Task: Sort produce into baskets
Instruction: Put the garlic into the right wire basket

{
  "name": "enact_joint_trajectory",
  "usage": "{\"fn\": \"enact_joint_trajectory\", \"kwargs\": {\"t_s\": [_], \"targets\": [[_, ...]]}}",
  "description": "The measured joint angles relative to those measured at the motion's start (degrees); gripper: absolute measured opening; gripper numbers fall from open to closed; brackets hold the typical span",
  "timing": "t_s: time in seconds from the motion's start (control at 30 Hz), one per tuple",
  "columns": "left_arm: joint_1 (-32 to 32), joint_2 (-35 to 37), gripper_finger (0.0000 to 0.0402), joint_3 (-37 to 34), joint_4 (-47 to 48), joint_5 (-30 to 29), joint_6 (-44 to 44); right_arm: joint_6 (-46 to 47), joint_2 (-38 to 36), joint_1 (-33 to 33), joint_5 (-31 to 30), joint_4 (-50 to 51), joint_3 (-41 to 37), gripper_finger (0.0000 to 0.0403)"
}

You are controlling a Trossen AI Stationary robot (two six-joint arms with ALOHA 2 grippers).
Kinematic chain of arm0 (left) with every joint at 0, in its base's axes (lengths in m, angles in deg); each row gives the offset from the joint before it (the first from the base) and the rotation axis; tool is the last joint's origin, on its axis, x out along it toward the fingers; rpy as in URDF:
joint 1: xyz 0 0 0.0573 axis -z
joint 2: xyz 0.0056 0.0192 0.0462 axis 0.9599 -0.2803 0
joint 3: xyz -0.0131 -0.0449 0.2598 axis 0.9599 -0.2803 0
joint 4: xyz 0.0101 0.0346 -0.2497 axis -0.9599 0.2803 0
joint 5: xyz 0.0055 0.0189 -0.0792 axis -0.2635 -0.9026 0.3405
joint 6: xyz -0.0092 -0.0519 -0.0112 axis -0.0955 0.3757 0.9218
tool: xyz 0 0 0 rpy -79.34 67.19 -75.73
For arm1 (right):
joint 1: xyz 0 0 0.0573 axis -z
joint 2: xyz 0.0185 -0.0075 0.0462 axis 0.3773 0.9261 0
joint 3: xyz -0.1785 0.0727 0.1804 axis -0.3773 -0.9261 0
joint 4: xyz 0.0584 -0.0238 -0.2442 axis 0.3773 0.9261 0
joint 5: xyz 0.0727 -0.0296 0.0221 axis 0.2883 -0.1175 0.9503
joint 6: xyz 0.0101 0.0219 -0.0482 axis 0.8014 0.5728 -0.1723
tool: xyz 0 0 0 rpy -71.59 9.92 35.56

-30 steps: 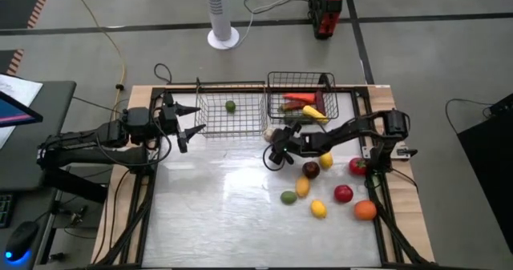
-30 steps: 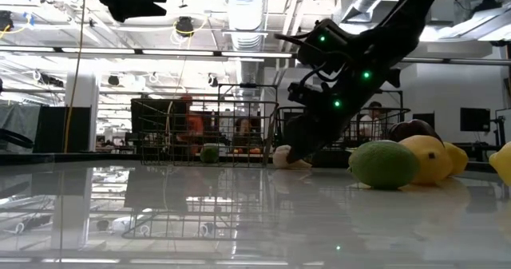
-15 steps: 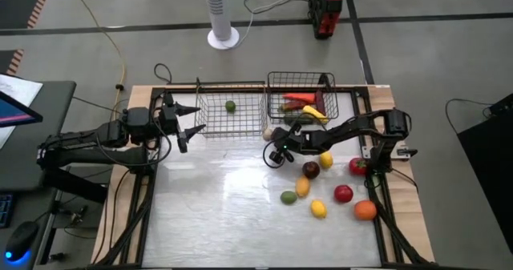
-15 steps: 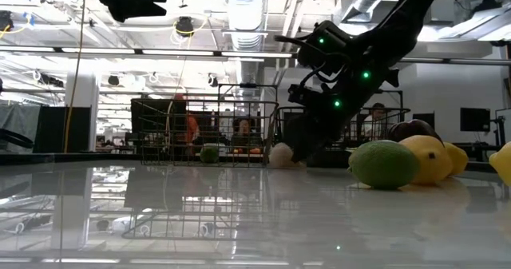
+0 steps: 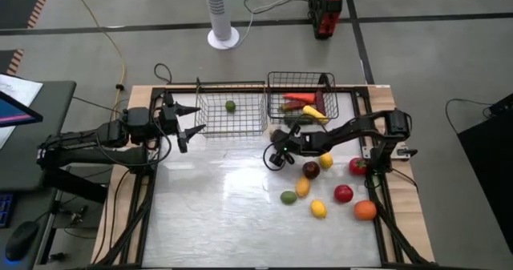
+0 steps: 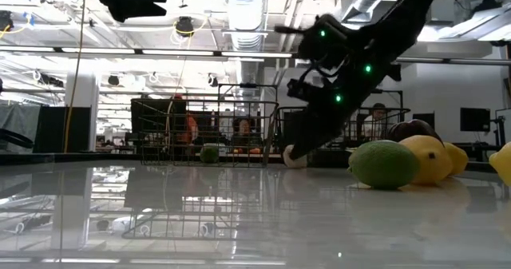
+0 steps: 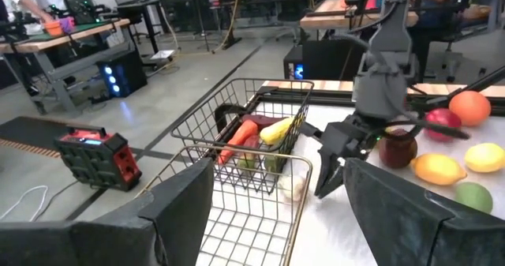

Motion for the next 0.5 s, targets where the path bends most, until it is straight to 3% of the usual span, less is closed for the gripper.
{"fn": "enact_joint_trajectory", "kwargs": {"t_s": [0.17, 0.3, 0.5], "targets": [[-0.01, 0.00, 0.0272, 0.00, 0.04, -0.04, 0.00, -0.71, -2.72, -3.72, -2.07, 7.38, 3.21, 0.0132], [0.00, 0.02, 0.0272, -0.02, 0.00, -0.06, 0.00, -6.81, -3.53, -5.65, -3.83, 9.02, 4.23, 0.0209], [0.00, 0.00, 0.0272, -0.02, -0.02, 0.10, 0.21, -13.51, -2.30, -2.71, -4.92, 9.33, 4.30, 0.0300]]}}
